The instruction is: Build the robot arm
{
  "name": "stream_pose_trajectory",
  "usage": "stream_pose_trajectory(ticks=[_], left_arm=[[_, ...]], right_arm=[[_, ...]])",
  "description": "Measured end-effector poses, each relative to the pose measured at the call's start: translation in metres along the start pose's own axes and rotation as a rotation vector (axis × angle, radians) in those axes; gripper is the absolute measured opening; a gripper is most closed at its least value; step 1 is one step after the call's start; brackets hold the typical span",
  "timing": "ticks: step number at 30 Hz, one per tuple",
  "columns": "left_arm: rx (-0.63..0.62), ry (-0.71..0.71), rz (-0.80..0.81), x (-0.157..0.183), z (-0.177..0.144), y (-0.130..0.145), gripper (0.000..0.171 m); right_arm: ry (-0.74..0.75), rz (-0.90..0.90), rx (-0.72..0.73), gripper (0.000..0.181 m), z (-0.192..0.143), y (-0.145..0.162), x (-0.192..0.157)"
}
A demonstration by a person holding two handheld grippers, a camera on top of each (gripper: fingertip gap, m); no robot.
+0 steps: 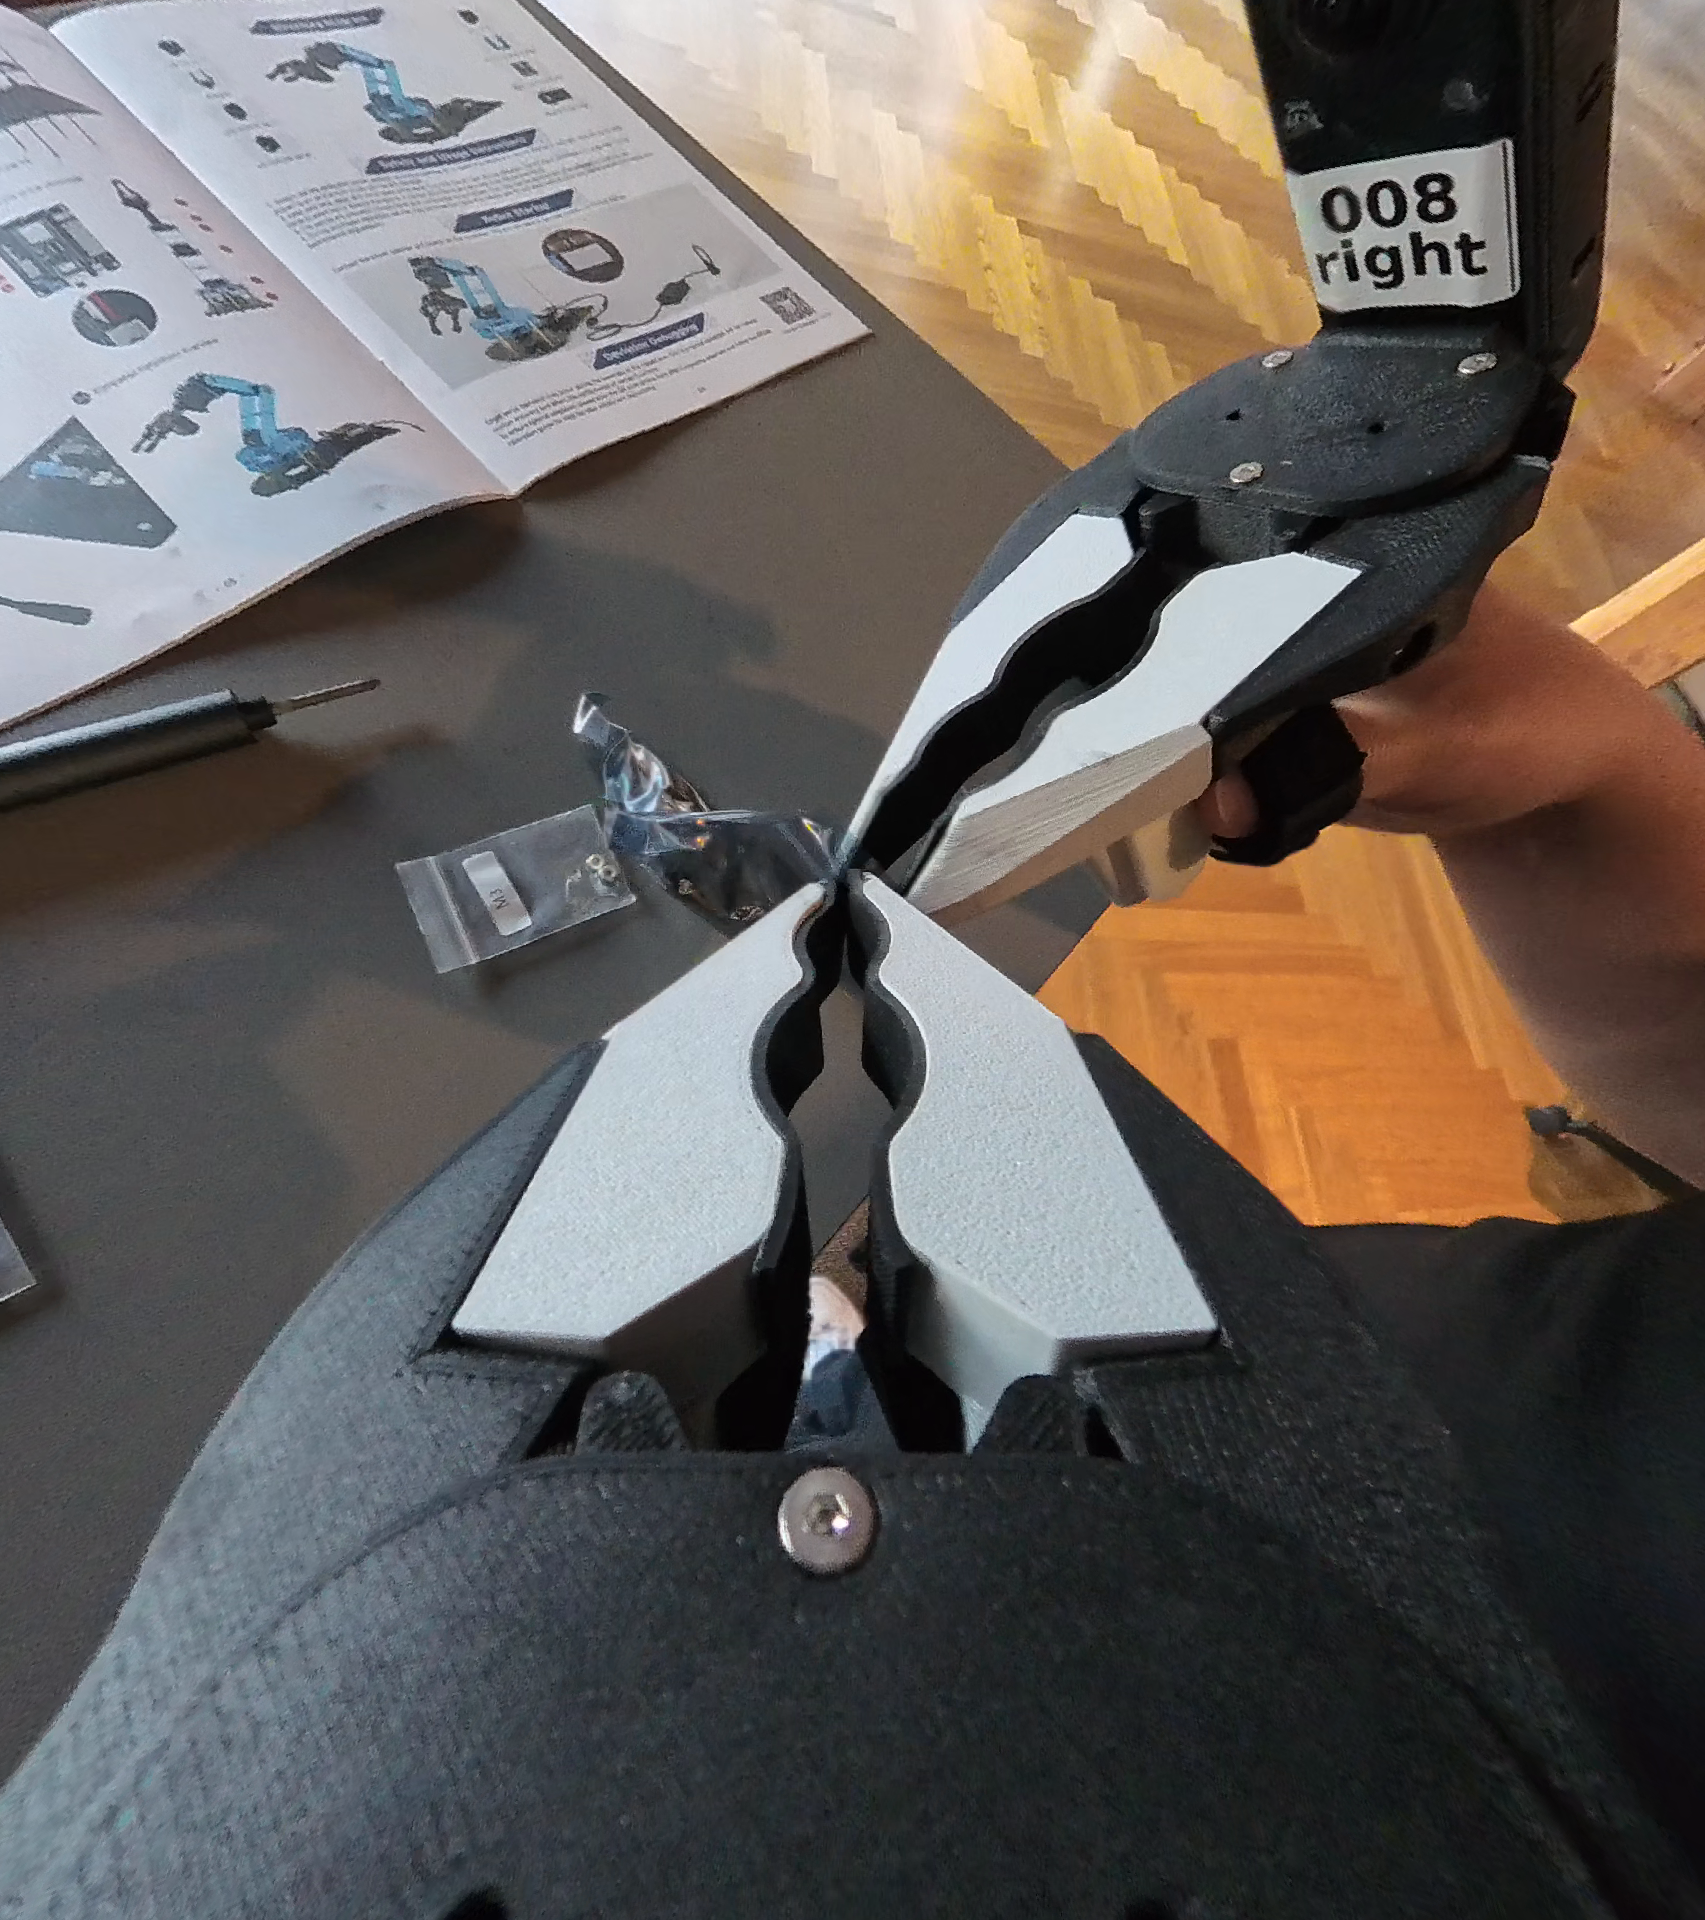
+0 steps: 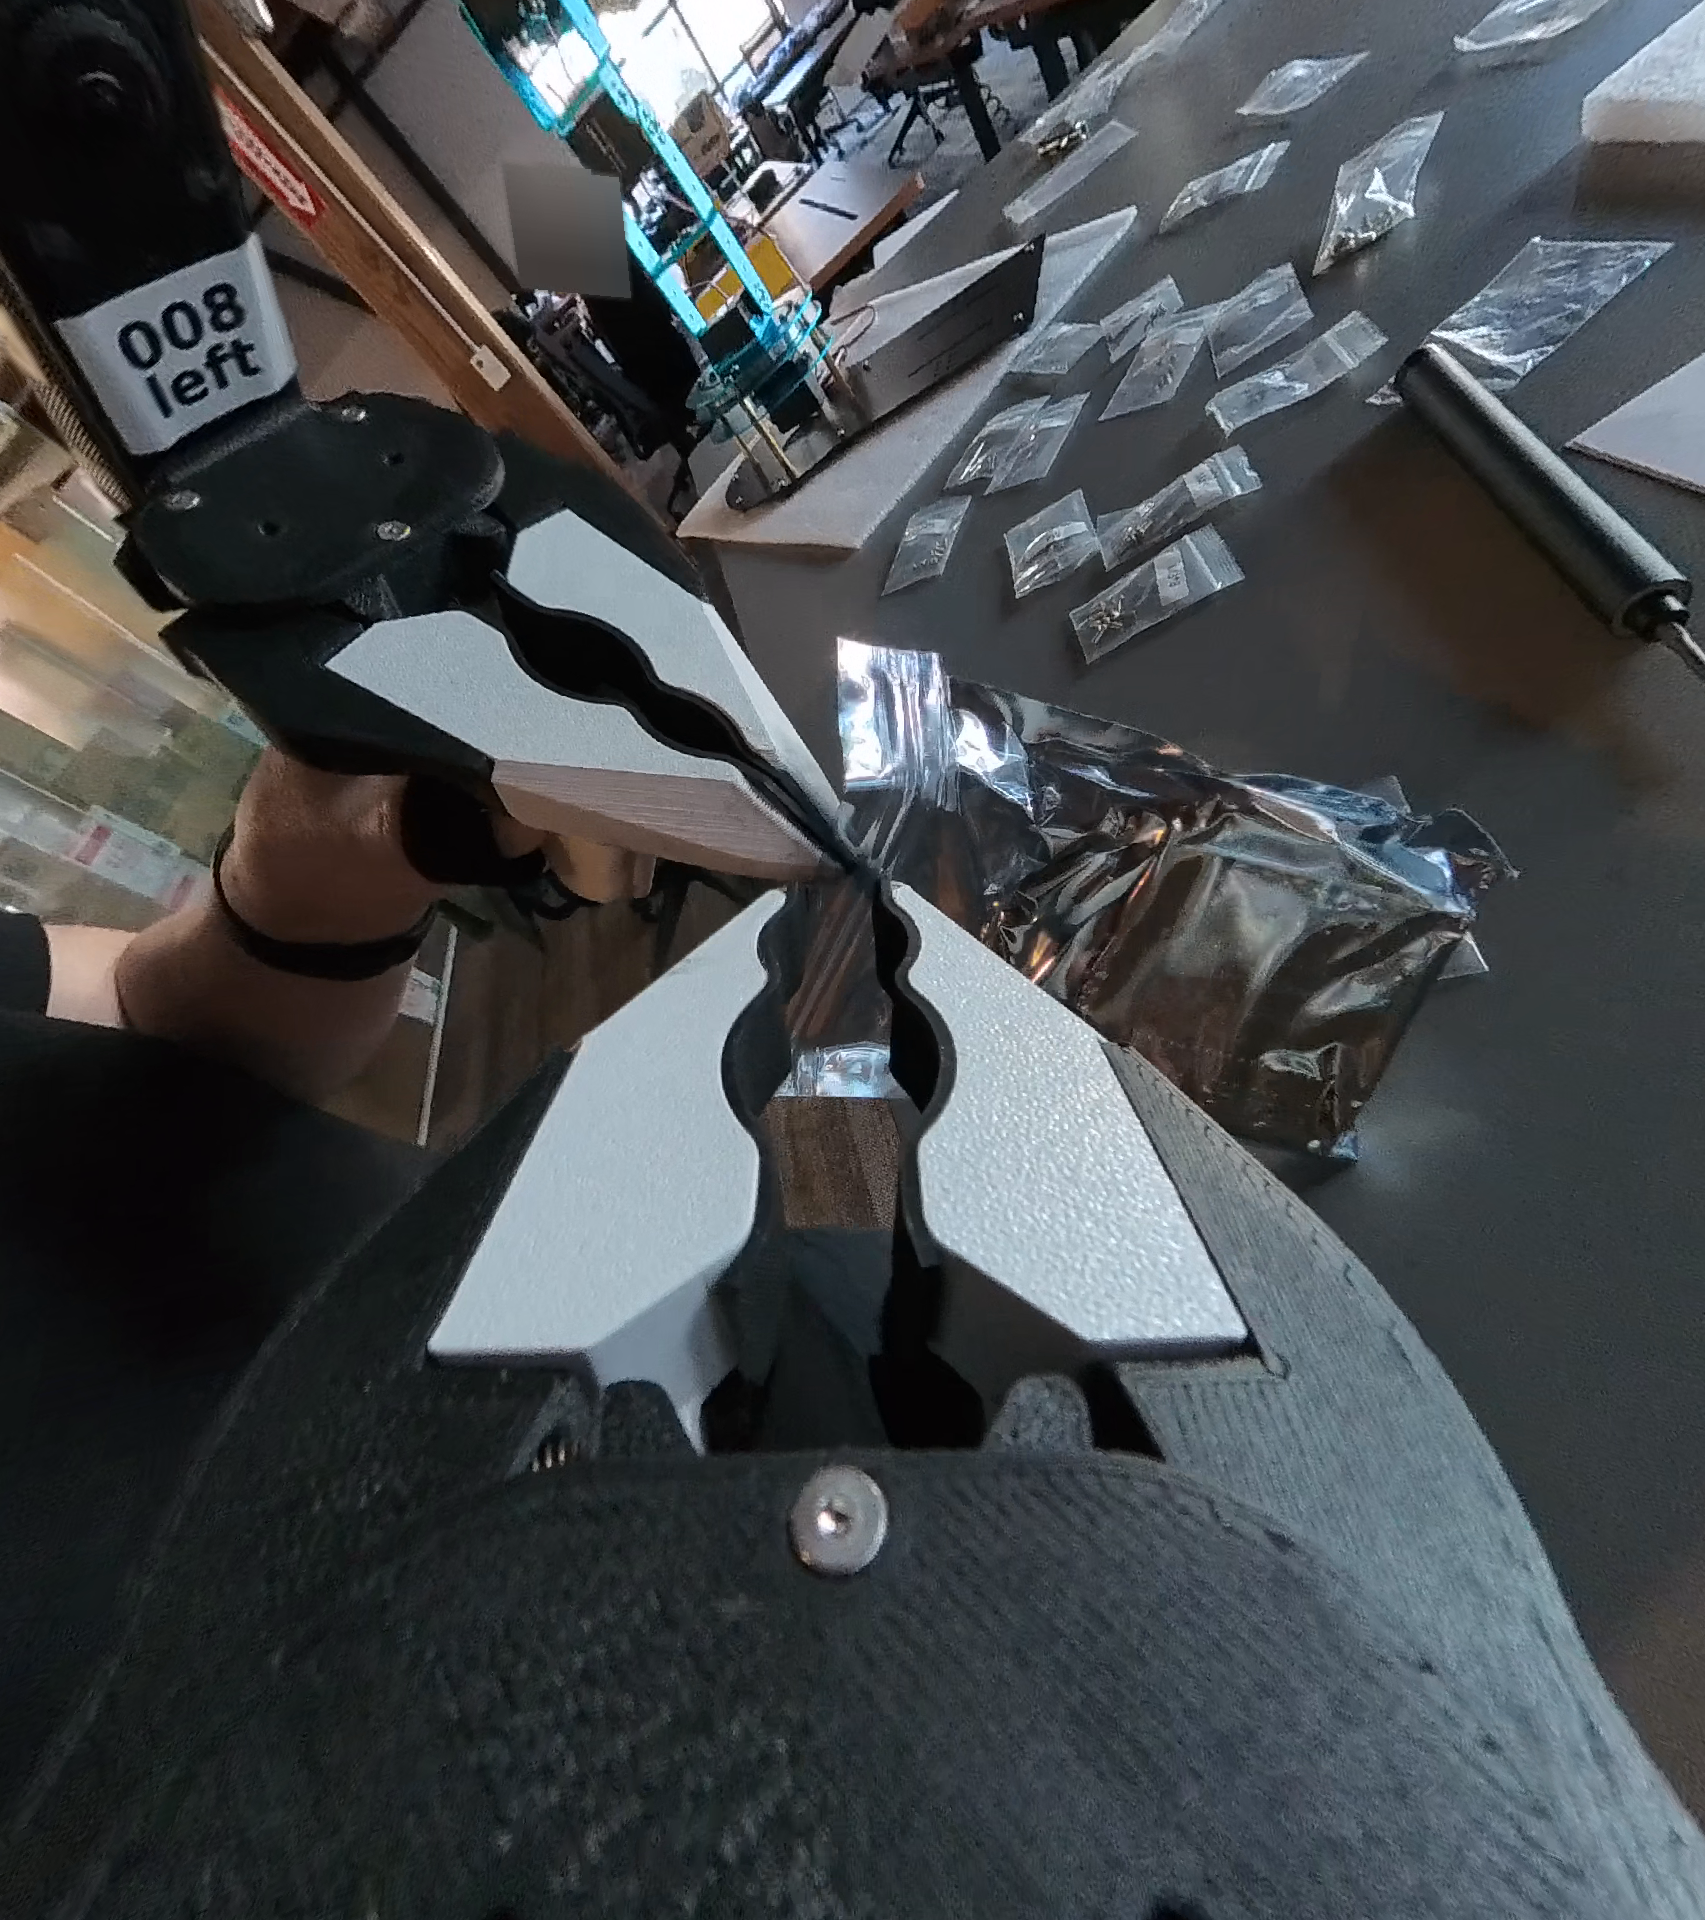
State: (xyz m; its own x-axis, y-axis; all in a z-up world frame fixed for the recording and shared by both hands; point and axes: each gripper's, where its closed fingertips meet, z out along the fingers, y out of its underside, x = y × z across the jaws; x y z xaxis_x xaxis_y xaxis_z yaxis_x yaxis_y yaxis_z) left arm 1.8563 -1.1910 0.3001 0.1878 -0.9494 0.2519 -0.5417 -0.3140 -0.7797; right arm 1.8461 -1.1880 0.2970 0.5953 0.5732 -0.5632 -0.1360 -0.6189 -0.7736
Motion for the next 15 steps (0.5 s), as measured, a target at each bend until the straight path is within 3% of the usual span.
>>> stream_pose_trajectory(ticks=[9,15], left_arm=[[0.003,0.015,-0.028,-0.008,0.006,-0.011,0.0],[-0.014,-0.069,-0.037,-0.026,0.01,-0.016,0.0]], right_arm=[[-0.041,0.072,0.045,0.003,-0.006,-0.013,0.009],[0.197,0.023,0.03,0.006,0.001,-0.021,0.025]])
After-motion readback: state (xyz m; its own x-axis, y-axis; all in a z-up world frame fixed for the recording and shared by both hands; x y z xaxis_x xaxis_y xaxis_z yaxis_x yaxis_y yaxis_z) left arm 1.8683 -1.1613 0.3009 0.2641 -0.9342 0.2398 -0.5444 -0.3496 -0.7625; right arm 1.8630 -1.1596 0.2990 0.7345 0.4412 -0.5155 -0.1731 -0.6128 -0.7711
